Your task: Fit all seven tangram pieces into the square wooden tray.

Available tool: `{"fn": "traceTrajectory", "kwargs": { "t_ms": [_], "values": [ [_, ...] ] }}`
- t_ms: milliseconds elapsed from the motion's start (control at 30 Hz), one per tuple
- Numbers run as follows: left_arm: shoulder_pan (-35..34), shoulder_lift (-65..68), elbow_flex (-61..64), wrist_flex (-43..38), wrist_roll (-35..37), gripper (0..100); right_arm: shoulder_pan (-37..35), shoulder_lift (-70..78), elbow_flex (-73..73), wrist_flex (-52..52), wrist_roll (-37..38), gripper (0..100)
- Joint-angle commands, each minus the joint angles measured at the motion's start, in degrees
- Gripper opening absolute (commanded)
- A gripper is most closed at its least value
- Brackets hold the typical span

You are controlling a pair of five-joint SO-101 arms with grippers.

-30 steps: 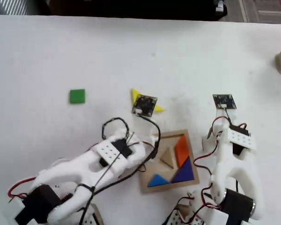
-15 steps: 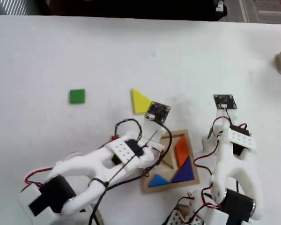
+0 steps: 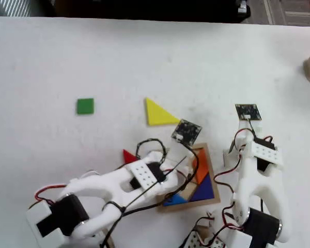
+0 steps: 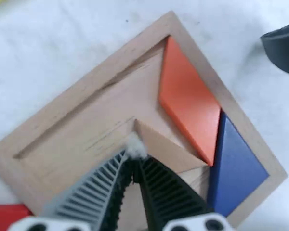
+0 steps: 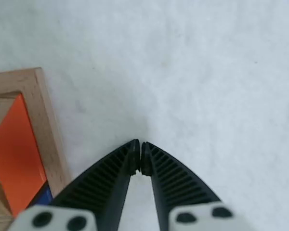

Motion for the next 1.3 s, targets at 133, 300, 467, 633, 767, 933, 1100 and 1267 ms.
{"fn": "traceTrajectory", "kwargs": {
  "t_ms": [133, 300, 467, 633, 767, 933, 1100, 1267],
  "values": [
    [1.5, 6.6, -11.0, 5.3, -0.2, 2, 0.4, -2.2, -0.1, -0.7, 0.5, 1.8],
    [-1.2, 6.6, -11.5, 8.3, -0.4, 2, 0.4, -2.2, -0.1, -0.7, 0.5, 1.8],
    [-9.8, 3.8, -11.3, 11.2, -0.4, 2, 0.6, -2.2, -0.1, -0.6, 0.5, 1.8],
    [-14.7, -0.5, -9.6, 13.7, -0.4, 2, 0.7, -2.2, -0.1, -0.6, 0.5, 1.8],
    [-22.2, -5.0, -7.8, 13.7, -0.4, 2, 0.7, -2.2, -0.1, -0.6, 0.5, 1.8],
    [-35.7, -10.3, -8.3, 13.0, -2.9, 2, 0.7, -2.2, -0.1, -0.5, 0.5, 1.8],
    [-44.8, -10.5, -9.7, 9.1, -5.4, 2, 0.7, -2.2, -0.1, -0.4, 0.5, 1.8],
    [-51.0, -10.1, -11.5, 5.7, -4.7, 2, 0.7, -2.2, -0.1, -0.3, 0.5, 1.8]
  ]
}}
